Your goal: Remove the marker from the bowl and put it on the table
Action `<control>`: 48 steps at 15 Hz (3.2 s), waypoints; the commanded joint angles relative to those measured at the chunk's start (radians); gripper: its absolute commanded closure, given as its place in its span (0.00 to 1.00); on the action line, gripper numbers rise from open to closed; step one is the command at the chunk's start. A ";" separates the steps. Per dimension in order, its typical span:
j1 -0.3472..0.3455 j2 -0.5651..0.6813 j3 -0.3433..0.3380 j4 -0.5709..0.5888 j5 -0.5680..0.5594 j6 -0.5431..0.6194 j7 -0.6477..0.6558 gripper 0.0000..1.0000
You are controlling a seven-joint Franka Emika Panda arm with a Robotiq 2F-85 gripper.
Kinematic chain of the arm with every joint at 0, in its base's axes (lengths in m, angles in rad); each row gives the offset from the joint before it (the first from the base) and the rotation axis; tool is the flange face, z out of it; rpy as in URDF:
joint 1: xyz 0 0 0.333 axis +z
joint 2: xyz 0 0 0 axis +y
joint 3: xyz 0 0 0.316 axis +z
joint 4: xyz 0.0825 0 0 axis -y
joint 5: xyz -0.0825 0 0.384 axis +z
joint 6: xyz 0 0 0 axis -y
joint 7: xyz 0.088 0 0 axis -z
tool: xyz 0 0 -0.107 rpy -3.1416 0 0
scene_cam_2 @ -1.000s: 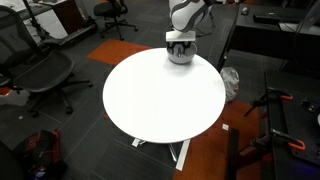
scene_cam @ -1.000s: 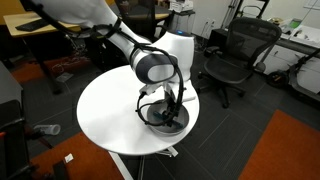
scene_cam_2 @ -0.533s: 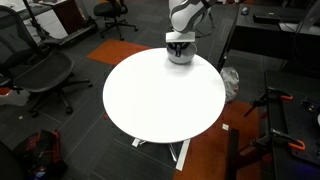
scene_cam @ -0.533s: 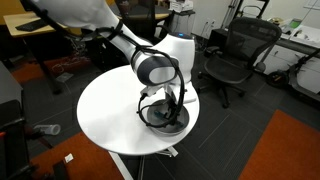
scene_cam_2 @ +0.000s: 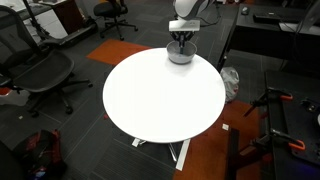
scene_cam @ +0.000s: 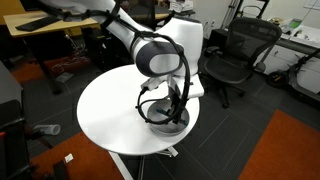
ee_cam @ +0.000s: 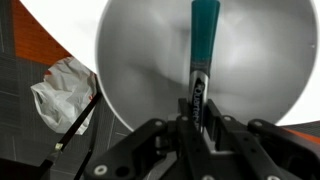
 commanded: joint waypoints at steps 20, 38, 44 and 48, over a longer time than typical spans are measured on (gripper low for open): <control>0.103 -0.812 0.074 -0.699 -0.154 -0.013 -0.102 0.95; 0.130 -0.660 0.221 -0.796 -0.150 0.274 -0.266 0.95; 0.168 -0.545 0.188 -0.774 -0.176 0.322 -0.274 0.95; 0.198 -0.484 0.166 -0.752 -0.161 0.323 -0.283 0.95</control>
